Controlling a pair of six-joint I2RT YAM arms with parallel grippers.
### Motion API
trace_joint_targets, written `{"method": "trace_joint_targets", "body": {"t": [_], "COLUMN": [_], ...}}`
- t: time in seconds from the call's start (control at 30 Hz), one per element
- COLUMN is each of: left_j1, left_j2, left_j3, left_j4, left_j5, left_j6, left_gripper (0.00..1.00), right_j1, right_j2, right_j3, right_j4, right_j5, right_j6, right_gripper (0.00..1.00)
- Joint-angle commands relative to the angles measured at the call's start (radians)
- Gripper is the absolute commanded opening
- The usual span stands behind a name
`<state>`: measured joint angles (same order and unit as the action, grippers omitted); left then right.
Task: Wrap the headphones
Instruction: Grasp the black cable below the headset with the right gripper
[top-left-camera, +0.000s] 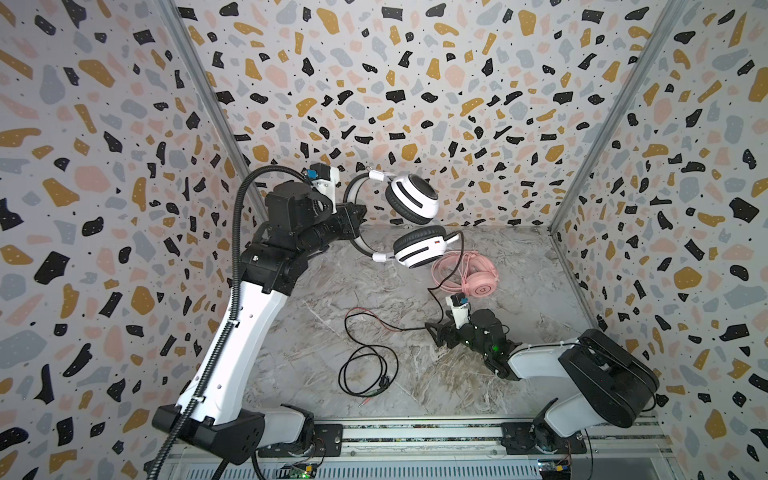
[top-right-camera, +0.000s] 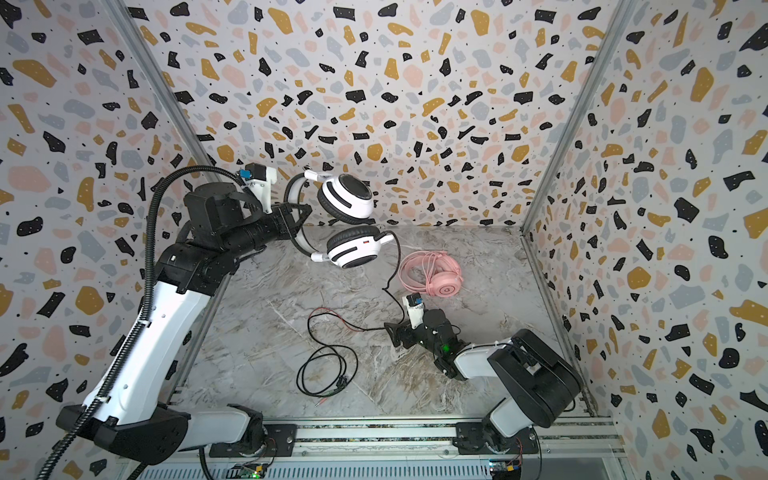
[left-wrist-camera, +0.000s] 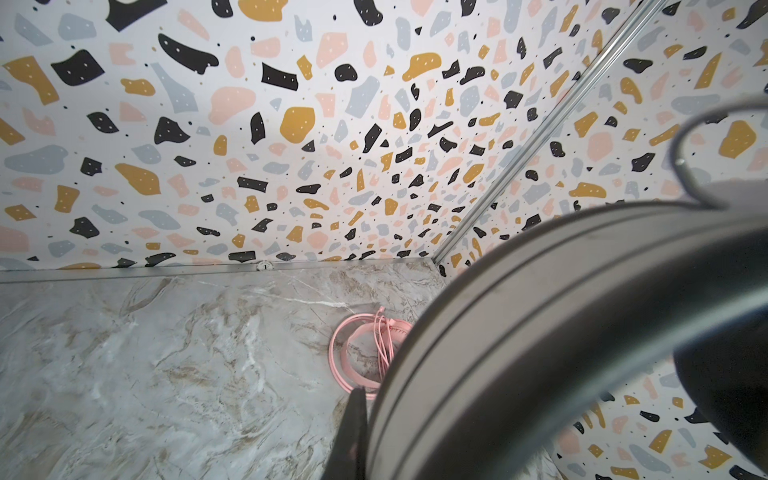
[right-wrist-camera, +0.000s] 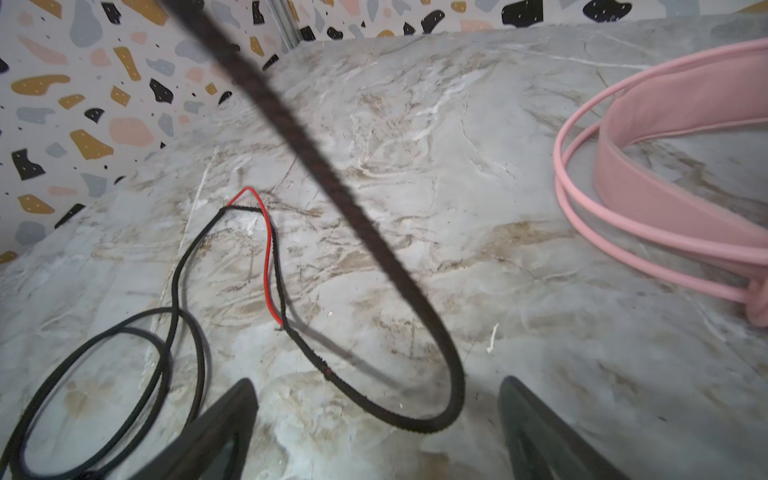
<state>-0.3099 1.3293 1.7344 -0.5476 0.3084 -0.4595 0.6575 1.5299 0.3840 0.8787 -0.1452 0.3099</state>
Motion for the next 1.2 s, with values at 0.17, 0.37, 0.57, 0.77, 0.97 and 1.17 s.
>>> {"method": "trace_joint_targets", "body": {"t": [0.17, 0.37, 0.57, 0.77, 0.97, 1.17], "left_j1": [0.022, 0.024, 0.043, 0.067, 0.071, 0.071], "left_j2": [-0.016, -0.010, -0.024, -0.073, -0.108, -0.152], "left_j3": [0.031, 0.012, -0.040, -0.241, -0.386, -0.462], "left_j4": [0.079, 0.097, 0.117, 0.291, 0.413, 0.424], "left_j5": [0.055, 0.077, 0.055, -0.031, -0.154, -0.406], "left_j6": [-0.054, -0.071, -0.064, -0.172, -0.280, -0.289], "left_gripper": [0.00, 0.00, 0.00, 0.00, 0.00, 0.00], "right_j1": [-0.100, -0.100, -0.098, -0.072, 0.078, 0.123], "right_j2": [0.068, 0.197, 0.206, 0.028, -0.371, -0.631], "right_j3": [-0.004, 0.092, 0.042, -0.061, -0.043, 0.082], "right_j4": [0.216, 0.284, 0.392, 0.205, -0.407, -0.909], "right_j5": [-0.180, -0.325, -0.352, -0.227, 0.084, 0.144], "right_j6": [0.087, 0.181, 0.244, 0.256, 0.167, 0.112], "right_gripper": [0.90, 0.72, 0.17, 0.02, 0.01, 0.01]}}
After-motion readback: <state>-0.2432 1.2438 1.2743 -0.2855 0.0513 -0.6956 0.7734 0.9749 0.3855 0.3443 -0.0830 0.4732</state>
